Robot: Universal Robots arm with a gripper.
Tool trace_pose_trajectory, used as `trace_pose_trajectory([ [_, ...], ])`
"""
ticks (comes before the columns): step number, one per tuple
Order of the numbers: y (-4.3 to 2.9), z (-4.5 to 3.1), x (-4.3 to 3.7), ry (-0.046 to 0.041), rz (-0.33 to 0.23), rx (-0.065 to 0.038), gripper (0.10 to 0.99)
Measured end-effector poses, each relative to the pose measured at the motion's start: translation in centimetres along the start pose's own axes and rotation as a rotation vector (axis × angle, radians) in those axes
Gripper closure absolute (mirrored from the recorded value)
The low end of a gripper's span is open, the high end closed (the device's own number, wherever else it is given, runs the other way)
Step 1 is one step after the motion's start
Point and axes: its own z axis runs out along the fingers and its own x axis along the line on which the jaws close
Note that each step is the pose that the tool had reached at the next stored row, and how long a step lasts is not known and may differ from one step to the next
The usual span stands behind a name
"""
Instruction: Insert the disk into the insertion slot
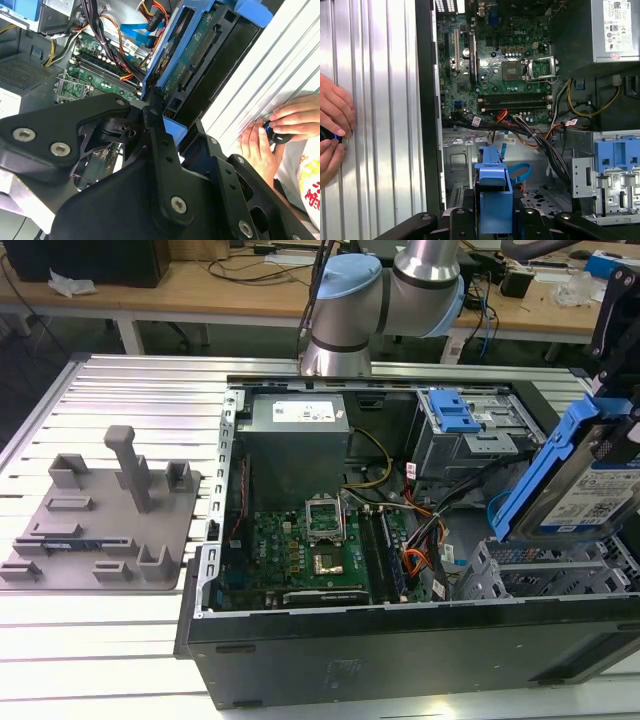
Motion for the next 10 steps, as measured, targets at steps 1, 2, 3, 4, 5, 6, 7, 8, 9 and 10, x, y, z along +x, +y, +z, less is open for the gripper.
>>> trace_pose_trajectory([
  [1,0.00,0.01,0.04,0.0002,0.000,0.000,0.722],
  [2,0.00,0.03,0.08,0.0001,0.000,0.000,0.722],
  [3,0.00,0.06,0.11,0.0000,0.000,0.000,0.722],
  [4,0.00,0.07,0.11,0.0003,0.000,0.000,0.722],
  [5,0.00,0.12,0.11,0.0004,0.000,0.000,0.722],
  [6,0.00,0.18,0.12,0.0002,0.000,0.000,0.722],
  [7,0.00,0.26,0.12,0.0002,0.000,0.000,0.722],
  [8,-0.01,0.32,0.12,0.0002,0.000,0.000,0.722],
  [9,-0.01,0.43,0.13,0.0002,0.000,0.000,0.722],
  [10,0.00,0.49,0.14,0.0000,0.000,0.000,0.722],
])
